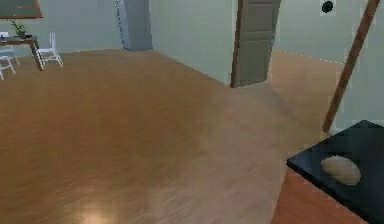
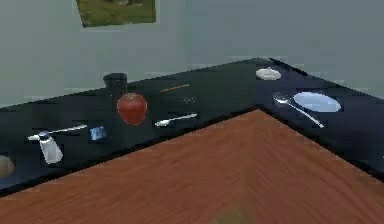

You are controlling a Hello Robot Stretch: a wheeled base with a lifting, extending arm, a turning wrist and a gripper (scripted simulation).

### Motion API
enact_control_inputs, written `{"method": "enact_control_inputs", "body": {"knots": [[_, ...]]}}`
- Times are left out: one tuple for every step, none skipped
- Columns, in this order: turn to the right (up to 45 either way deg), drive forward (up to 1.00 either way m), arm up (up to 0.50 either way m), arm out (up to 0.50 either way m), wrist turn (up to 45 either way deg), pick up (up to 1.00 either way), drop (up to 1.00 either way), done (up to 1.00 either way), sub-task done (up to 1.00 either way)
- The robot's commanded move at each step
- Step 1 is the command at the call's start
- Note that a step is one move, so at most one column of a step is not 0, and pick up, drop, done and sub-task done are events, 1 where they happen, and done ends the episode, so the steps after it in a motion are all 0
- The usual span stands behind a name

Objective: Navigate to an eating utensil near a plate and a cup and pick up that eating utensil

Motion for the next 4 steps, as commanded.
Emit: {"method": "enact_control_inputs", "body": {"knots": [[45.0, 0.0, 0.0, 0.0, 0.0, 0.0, 0.0, 0.0, 0.0], [6.0, 0.0, 0.0, 0.0, 0.0, 0.0, 0.0, 0.0, 0.0], [0.0, 0.4, 0.0, 0.0, 0.0, 0.0, 0.0, 0.0, 0.0], [-24.0, 0.0, 0.0, 0.0, 0.0, 0.0, 0.0, 0.0, 0.0]]}}
